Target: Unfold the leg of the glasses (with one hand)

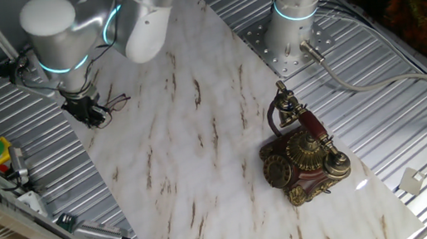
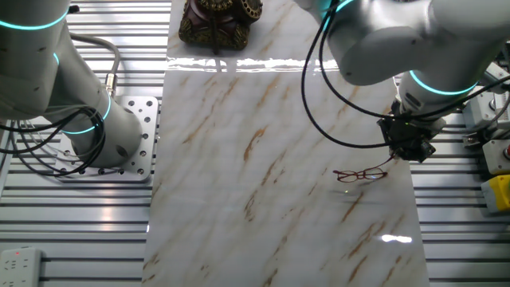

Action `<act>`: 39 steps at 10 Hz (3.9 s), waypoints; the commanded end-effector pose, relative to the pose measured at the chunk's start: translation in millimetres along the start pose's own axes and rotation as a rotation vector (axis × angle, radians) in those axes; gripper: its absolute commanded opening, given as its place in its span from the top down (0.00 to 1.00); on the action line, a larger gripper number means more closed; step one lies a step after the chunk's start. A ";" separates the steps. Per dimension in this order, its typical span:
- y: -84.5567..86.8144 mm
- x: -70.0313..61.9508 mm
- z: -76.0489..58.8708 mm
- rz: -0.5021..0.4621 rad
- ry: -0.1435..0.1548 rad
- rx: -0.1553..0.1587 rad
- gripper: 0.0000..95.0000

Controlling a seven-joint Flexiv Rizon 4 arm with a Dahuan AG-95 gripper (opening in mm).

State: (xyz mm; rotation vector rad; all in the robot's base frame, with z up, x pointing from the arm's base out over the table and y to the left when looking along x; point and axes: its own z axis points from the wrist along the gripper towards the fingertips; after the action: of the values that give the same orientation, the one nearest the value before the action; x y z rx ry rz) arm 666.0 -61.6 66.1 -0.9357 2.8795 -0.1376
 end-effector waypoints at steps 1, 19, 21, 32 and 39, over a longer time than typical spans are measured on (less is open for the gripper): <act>0.2 -1.5 -5.3 0.010 0.001 -0.002 1.00; 13.3 -6.5 -67.2 0.059 -0.015 0.002 1.00; 15.6 -6.9 -74.2 0.062 -0.017 0.000 1.00; 16.7 -22.4 -112.9 0.081 -0.060 0.019 1.00; 22.3 -36.8 -130.7 0.092 -0.178 0.086 1.00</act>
State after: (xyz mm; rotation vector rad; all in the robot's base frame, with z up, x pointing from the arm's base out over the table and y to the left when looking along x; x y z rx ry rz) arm 664.6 -15.2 195.1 -0.7642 2.7333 -0.1536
